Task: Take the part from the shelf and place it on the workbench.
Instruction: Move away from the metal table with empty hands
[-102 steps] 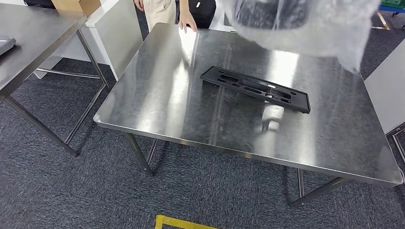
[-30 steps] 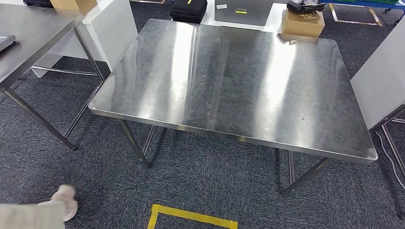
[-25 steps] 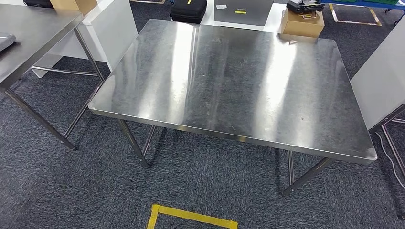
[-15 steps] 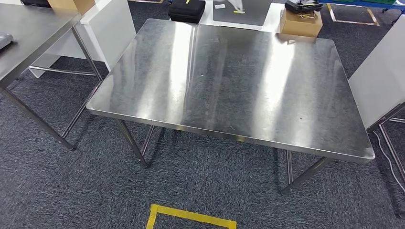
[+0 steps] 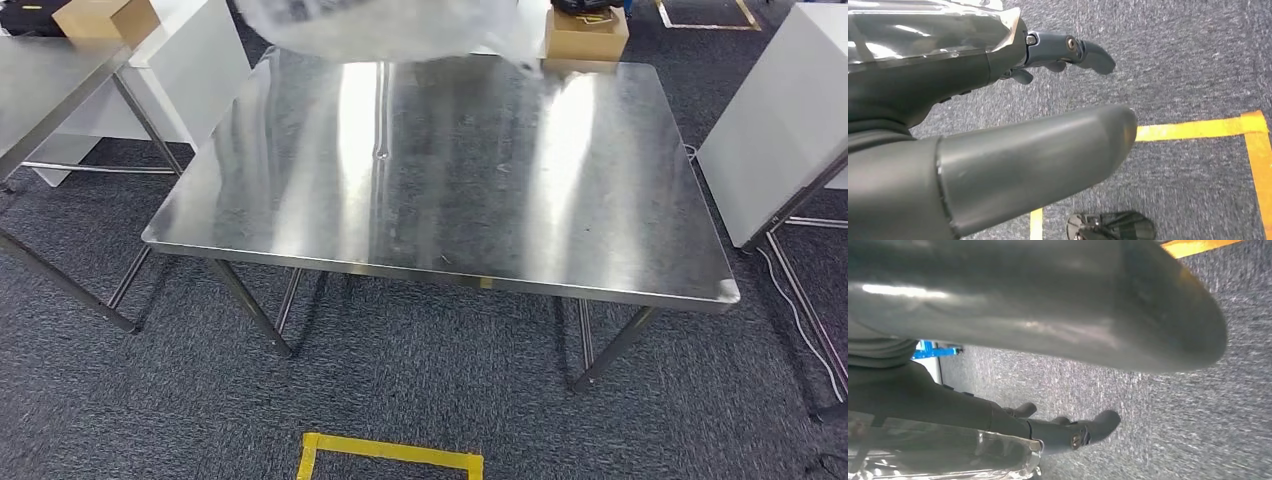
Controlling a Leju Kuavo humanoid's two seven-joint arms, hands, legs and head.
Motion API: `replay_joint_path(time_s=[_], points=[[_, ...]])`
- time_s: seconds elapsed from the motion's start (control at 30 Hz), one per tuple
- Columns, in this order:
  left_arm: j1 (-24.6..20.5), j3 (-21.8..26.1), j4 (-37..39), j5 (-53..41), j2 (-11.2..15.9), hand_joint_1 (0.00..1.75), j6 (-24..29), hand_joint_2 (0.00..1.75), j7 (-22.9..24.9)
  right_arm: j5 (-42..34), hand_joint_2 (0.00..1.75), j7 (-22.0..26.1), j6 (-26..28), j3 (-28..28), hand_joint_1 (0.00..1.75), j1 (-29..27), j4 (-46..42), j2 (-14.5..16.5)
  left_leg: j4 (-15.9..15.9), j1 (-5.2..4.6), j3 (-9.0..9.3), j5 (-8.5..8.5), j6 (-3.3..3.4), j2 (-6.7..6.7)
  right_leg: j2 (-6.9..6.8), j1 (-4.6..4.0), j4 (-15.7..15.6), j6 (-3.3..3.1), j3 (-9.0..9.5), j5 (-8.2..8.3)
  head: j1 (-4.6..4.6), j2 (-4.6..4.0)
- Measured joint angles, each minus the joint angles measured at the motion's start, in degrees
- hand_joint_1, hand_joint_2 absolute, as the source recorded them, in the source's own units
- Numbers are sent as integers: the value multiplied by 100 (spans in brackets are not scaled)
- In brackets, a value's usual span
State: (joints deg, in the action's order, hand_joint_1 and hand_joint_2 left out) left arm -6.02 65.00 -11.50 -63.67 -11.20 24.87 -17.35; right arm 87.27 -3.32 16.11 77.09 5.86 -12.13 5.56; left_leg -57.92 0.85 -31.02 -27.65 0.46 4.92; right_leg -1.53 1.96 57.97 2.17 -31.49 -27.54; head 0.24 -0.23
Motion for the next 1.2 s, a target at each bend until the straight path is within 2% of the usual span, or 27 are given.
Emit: replay_joint_path(time_s=[0.07, 0.13, 0.17, 0.2, 0.23, 0.27, 0.33, 0.37, 0.4, 0.47, 0.53, 0.6, 0.67, 0.7, 0.73, 0.77, 0.8, 0.83, 0.87, 0.9, 0.97, 1.0, 1.03, 1.07, 1.13, 1.17, 1.2], points=[[2, 0, 1, 1, -1, 0, 15, 0, 0, 0, 0, 1, -5, -1, 0, 2, 0, 1, -309, 41, -121, -259, -49, -200, 95, 11, -2, -82, 2, 33, -36, -1], [12, 0, 2, 2, -4, 0, 35, 0, 0, 0, 0, 3, -23, -3, 0, 7, 0, -1, -1024, 48, -432, -682, -71, -419, 197, -14, -2, -133, -31, 62, -81, 1], [19, 0, 2, 3, -5, 0, 42, 0, 0, -1, 0, 4, -34, -4, 0, 6, 0, -2, -1374, 46, -593, -827, -64, -455, 258, -34, -1, -148, -45, 71, -97, 1], [26, 1, 2, 4, -5, 0, 45, 0, 0, -2, 0, 5, -42, -4, 0, 3, 0, -1, -1572, 42, -691, -862, -44, -468, 315, -55, 0, -158, -53, 77, -105, 1], [30, 1, 2, 5, -5, 0, 48, 0, 0, -3, 0, 6, -46, -4, 0, -2, 0, -1, -1552, 36, -687, -776, -10, -478, 367, -74, 0, -162, -54, 81, -110, 1], [30, 2, 2, 5, -5, 0, 50, 0, 0, 1, 0, 5, -46, -5, 0, -7, 0, -1, -1309, 27, -577, -593, 35, -494, 415, -89, 0, -165, -48, 83, -116, 1], [20, 2, 2, 3, -3, 0, 55, 0, 0, 25, 0, -1, -39, -14, 0, -12, 1, 5, -533, -7, -210, -206, 141, -558, 483, -117, 0, -161, -32, 86, -130, 1], [11, 1, 2, 1, -2, 0, 59, 0, -2, 39, 0, -7, -28, -20, 0, -12, 1, 10, -253, -30, -81, -103, 174, -579, 506, -127, 0, -154, -31, 89, -131, 1], [4, 1, 2, -1, -1, 0, 62, 0, -5, 49, 0, -14, -14, -27, 0, -13, 2, 14, -103, -53, -16, -64, 194, -593, 518, -131, -1, -141, -37, 95, -128, 1], [1, 1, 2, 1, -3, 0, 66, 0, -9, 56, 0, -33, 8, -42, 0, -16, 2, 19, -53, -87, -14, -42, 211, -575, 528, -134, -23, -94, -55, 120, -122, 2], [3, 2, 2, 4, -7, 0, 66, 0, -8, 65, 0, -54, 11, -53, 0, -17, 3, 19, 47, -71, 6, 40, 252, -535, 448, -151, 50, -60, -110, 77, -108, 1], [6, 2, 2, 8, -8, 0, 66, 0, 2, 78, 0, -68, 11, -61, 0, -8, 4, 19, 137, -49, 8, 119, 294, -475, 308, -162, 512, -91, -342, -181, -48, 0], [17, 3, 3, 22, -8, 0, 42, 0, 36, 92, 0, -86, 11, -68, 0, -4, 4, 18, 143, -66, -32, 148, 318, -415, 242, -151, 1252, -117, -683, -523, 12, 0], [22, 4, 3, 34, -9, 0, 20, 0, 56, 97, 0, -100, 11, -72, 0, -8, 4, 15, 141, -73, -50, 159, 319, -386, 232, -141, 1490, -99, -774, -609, 26, 0], [25, 4, 4, 45, -11, 0, 1, 0, 72, 101, 0, -113, 11, -75, 0, -16, 4, 13, 138, -77, -65, 169, 315, -363, 224, -133, 1514, -58, -752, -605, 33, 1], [26, 4, 4, 53, -13, 0, -11, 0, 81, 102, 0, -120, 11, -80, 0, -22, 4, 9, 135, -78, -73, 177, 307, -348, 213, -127, 1294, -5, -605, -510, 43, 1], [25, 4, 4, 57, -15, 0, -19, 0, 85, 103, 0, -125, 11, -85, 0, -24, 4, 4, 129, -78, -76, 182, 298, -335, 190, -121, 877, 44, -355, -362, 51, 1], [24, 4, 4, 59, -17, 0, -21, 0, 87, 104, 0, -125, 11, -92, 0, -21, 4, 1, 116, -87, -78, 183, 283, -324, 160, -123, 439, 63, -110, -226, 62, 1], [21, 4, 4, 61, -18, 0, -21, 0, 88, 105, 0, -124, 11, -98, 0, -15, 4, -3, 101, -98, -80, 181, 263, -315, 138, -129, 92, 54, 70, -117, 66, 1], [18, 4, 4, 64, -18, 0, -22, 0, 89, 107, 0, -125, 11, -103, 0, -10, 4, -4, 86, -111, -85, 182, 238, -309, 123, -136, -112, 26, 167, -53, 65, 0], [15, 5, 4, 82, -19, 0, -32, 0, 89, 112, 0, -131, 11, -108, 0, -9, 4, -5, 73, -122, -89, 201, 182, -306, 130, -146, -170, -44, 165, -2, 50, -1], [16, 9, 4, 96, -18, 0, -49, 0, 86, 116, 0, -140, 9, -110, 0, -11, 4, -5, 61, -115, -101, 199, 152, -318, 130, -117, -171, -78, 160, 23, 50, -1], [17, 16, 4, 109, -16, 0, -67, 0, 81, 119, 0, -150, 7, -114, 0, -8, 4, -7, 8, -105, -132, 136, 116, -347, 131, -90, -175, -117, 151, 55, 45, -1], [19, 24, 4, 120, -15, 0, -88, 0, 76, 121, 0, -161, -1, -120, 0, -2, 4, -8, -136, -91, -197, -11, 77, -386, 130, -61, -182, -162, 133, 93, 26, -1], [22, 38, 4, 122, -14, 0, -121, 0, 66, 122, 0, -177, -19, -137, 0, 6, 4, -8, -762, -57, -437, -495, 3, -463, 130, -38, -182, -217, 69, 164, -28, -1], [23, 43, 4, 121, -14, 0, -132, 0, 62, 121, 0, -187, -26, -143, 0, 4, 4, -8, -1153, -37, -569, -719, -25, -478, 130, -39, -178, -221, 21, 195, -52, -1], [24, 47, 4, 121, -13, 0, -138, 0, 58, 121, 0, -196, -30, -147, 0, 0, 4, -7, -1444, -19, -653, -851, -47, -483, 132, -38, -172, -211, -28, 227, -61, -1]])
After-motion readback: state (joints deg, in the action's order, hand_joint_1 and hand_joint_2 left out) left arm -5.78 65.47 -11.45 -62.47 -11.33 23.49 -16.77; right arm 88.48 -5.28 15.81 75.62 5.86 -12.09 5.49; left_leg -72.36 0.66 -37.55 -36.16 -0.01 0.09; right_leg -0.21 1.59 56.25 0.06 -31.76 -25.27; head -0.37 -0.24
